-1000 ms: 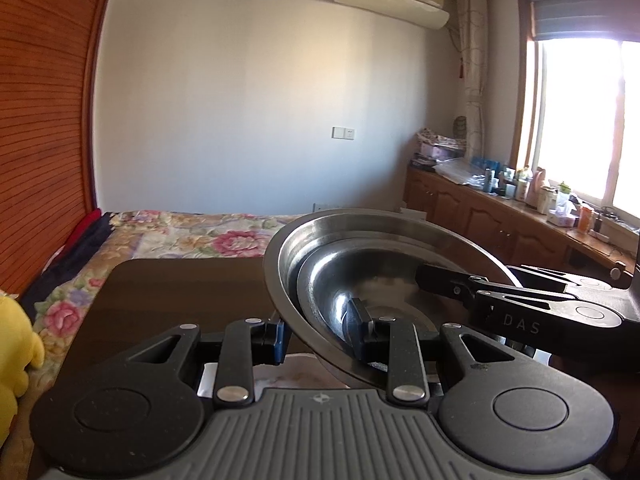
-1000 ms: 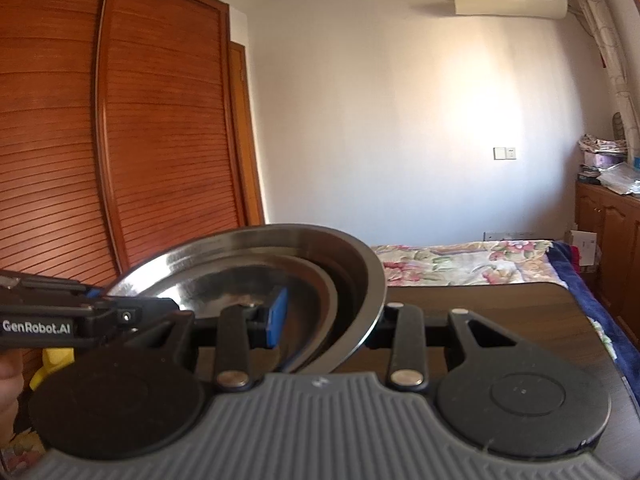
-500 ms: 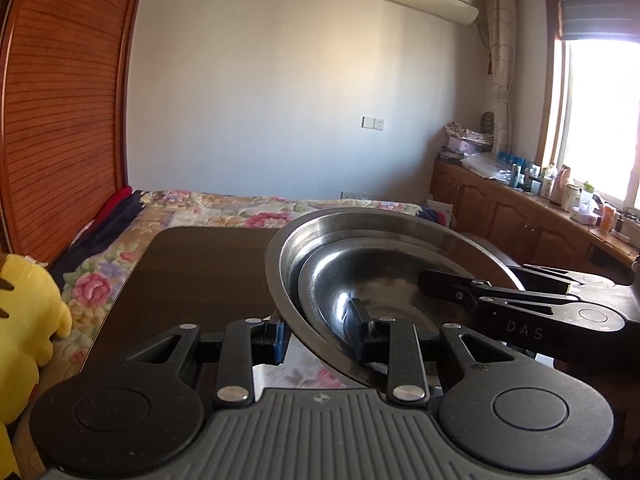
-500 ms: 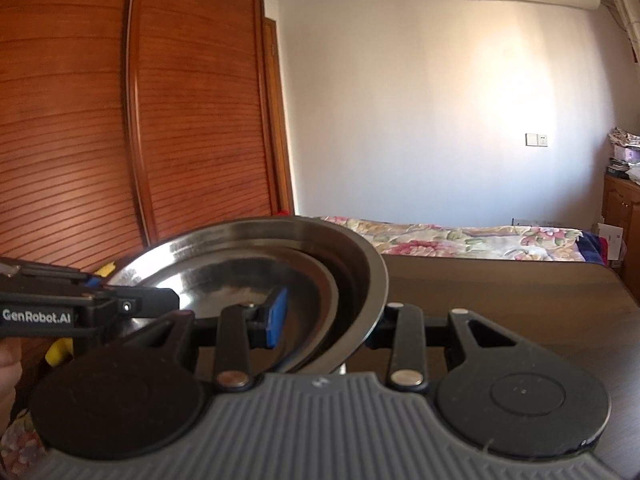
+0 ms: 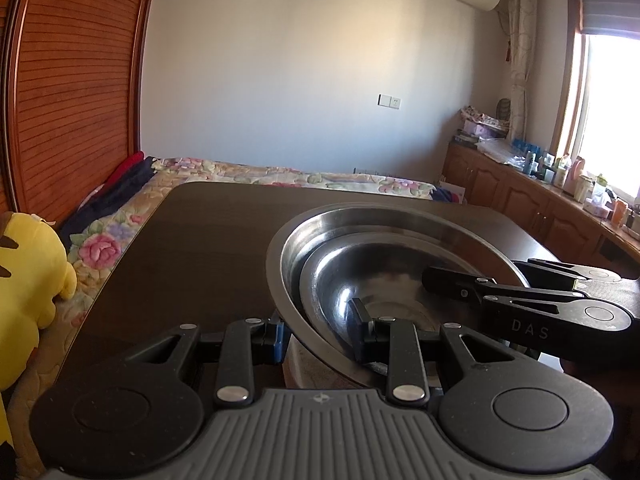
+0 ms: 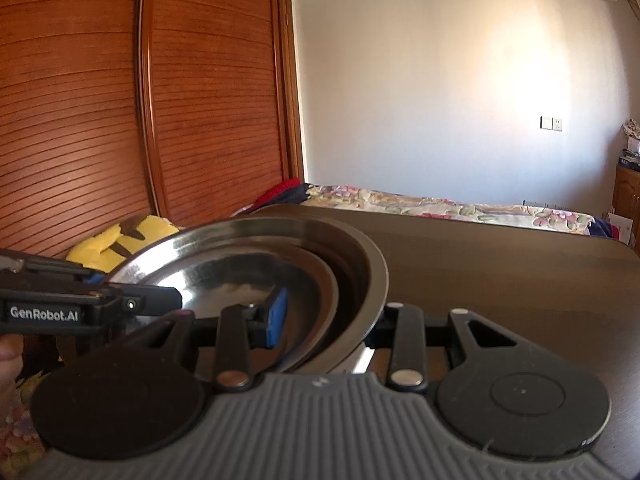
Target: Organize plates and bowls
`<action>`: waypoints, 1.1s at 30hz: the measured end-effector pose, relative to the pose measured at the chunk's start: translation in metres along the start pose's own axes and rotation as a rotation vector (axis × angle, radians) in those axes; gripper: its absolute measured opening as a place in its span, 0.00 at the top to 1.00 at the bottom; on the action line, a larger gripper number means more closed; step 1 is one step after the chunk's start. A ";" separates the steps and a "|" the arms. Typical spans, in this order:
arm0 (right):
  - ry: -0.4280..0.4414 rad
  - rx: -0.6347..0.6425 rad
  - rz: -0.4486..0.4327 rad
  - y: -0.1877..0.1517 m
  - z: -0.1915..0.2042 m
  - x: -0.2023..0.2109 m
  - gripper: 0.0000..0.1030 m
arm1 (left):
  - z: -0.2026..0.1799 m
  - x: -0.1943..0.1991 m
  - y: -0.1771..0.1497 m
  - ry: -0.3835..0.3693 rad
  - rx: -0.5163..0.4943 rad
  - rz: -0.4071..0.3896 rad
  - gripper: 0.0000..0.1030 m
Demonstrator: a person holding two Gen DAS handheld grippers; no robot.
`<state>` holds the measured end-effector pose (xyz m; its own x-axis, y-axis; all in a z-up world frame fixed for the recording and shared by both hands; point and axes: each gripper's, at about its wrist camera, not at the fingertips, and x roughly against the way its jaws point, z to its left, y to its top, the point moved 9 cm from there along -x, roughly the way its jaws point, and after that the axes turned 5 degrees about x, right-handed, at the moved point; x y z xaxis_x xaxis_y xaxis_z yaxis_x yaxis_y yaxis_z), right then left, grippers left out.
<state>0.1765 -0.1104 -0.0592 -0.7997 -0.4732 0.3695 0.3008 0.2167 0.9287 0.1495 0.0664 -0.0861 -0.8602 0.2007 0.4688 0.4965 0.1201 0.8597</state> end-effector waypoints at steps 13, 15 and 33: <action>0.000 -0.011 0.026 -0.009 -0.001 -0.009 0.62 | 0.001 -0.008 -0.009 0.022 -0.013 0.022 0.69; 0.001 -0.013 0.030 -0.010 0.000 -0.010 0.62 | 0.002 -0.009 -0.011 0.027 -0.013 0.025 0.69; 0.021 -0.003 0.039 -0.011 0.003 -0.013 0.53 | 0.001 -0.007 -0.010 0.054 -0.028 0.011 0.63</action>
<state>0.1816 -0.1039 -0.0737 -0.7761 -0.4822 0.4064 0.3335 0.2331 0.9135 0.1510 0.0651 -0.0981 -0.8603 0.1487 0.4876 0.5028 0.0906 0.8596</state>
